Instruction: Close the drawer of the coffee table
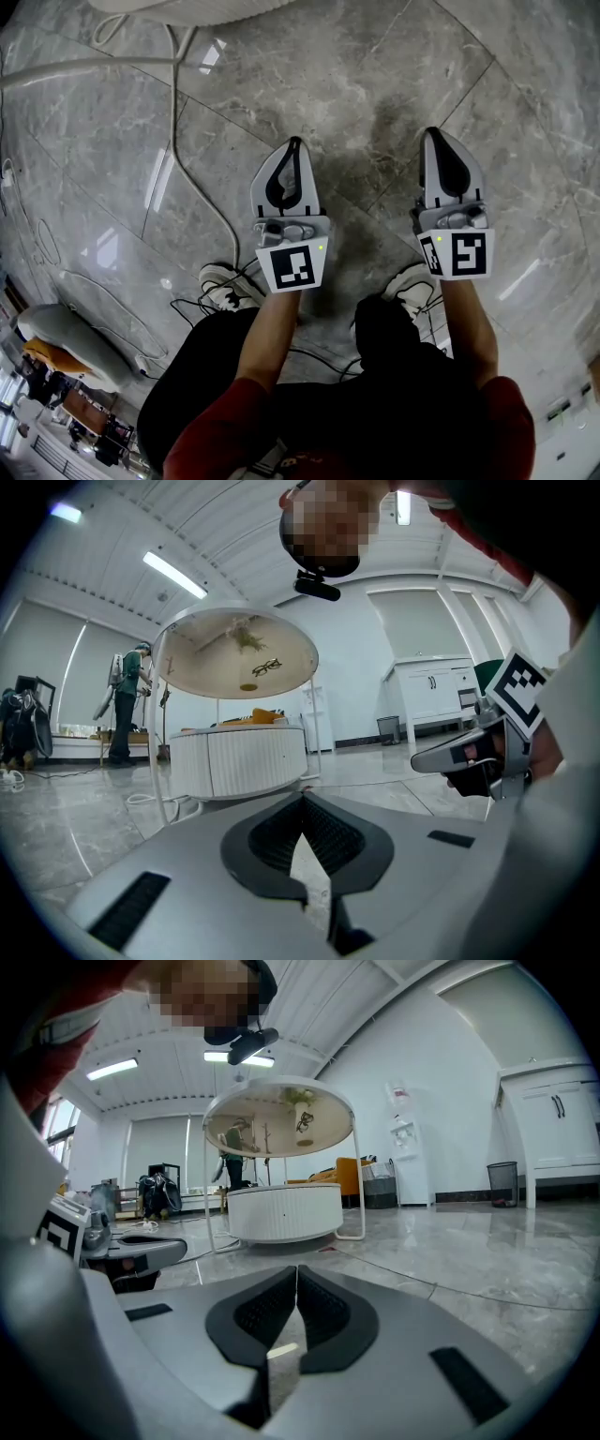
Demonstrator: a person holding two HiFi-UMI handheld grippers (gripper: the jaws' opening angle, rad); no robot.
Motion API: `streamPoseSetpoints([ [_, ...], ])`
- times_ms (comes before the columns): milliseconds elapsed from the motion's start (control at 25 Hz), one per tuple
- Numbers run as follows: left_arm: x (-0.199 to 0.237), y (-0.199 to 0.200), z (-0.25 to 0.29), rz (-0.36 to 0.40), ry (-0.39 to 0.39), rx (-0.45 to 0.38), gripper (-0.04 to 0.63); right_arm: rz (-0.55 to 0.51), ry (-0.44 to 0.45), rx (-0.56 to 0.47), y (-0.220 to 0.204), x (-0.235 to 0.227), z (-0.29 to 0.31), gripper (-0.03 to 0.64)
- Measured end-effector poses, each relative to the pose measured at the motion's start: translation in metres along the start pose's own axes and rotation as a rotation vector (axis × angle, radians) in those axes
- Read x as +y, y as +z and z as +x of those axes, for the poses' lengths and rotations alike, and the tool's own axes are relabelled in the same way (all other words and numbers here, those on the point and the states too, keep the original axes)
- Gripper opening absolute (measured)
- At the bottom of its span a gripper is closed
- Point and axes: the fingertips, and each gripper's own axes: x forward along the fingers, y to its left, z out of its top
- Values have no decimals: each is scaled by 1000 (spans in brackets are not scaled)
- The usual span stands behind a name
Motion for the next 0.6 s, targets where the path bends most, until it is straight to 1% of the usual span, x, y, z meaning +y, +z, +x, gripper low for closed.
streamPoseSetpoints([
  [200, 15, 22, 11, 46, -21, -56, 12, 5, -10, -26, 20, -1, 5, 25],
  [320, 28, 48, 26, 73, -47, -131, 12, -3, -16, -64, 45, -2, 10, 25],
  [360, 32, 55, 30, 68, -61, -139, 12, -12, -22, -78, 54, -2, 11, 25],
  [520, 53, 75, 22, 41, -128, -65, 12, -30, -27, -99, 89, 22, 8, 25],
  [600, 65, 90, 14, 24, -136, -20, 12, -33, -25, -93, 111, 36, 5, 25],
])
